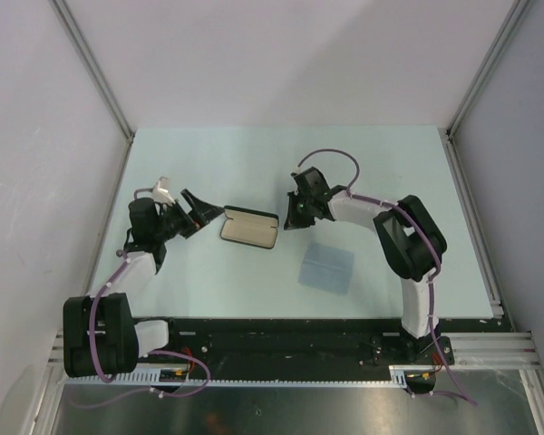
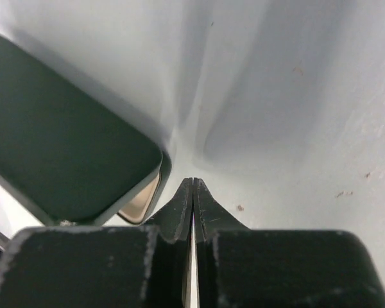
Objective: Organize the sunglasses
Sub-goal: Place the sunglasses case at the center of the board.
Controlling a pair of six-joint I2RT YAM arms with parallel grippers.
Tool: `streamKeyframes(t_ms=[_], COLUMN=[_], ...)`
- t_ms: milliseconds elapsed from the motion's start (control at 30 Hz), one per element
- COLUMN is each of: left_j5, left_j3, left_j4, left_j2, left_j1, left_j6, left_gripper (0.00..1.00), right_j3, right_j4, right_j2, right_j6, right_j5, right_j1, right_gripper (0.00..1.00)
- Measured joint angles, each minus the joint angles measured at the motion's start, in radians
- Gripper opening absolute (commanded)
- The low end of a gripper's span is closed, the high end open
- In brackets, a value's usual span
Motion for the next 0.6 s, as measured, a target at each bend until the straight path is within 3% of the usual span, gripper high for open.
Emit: streamKeyframes(t_ms=[600], left_j5=[-0.09], left_j3=[0.018], left_j4=[-0.1], left_j2=[-0.027], left_j1=[0.0], left_j6=[0.053], left_gripper=[1.0], right_j3=[0.001], right_j4=[0.1], right_j2=[0.073], right_j6=[0.13], right_j5=[-0.105], right_j1=[-0.027], right_gripper=[0.0])
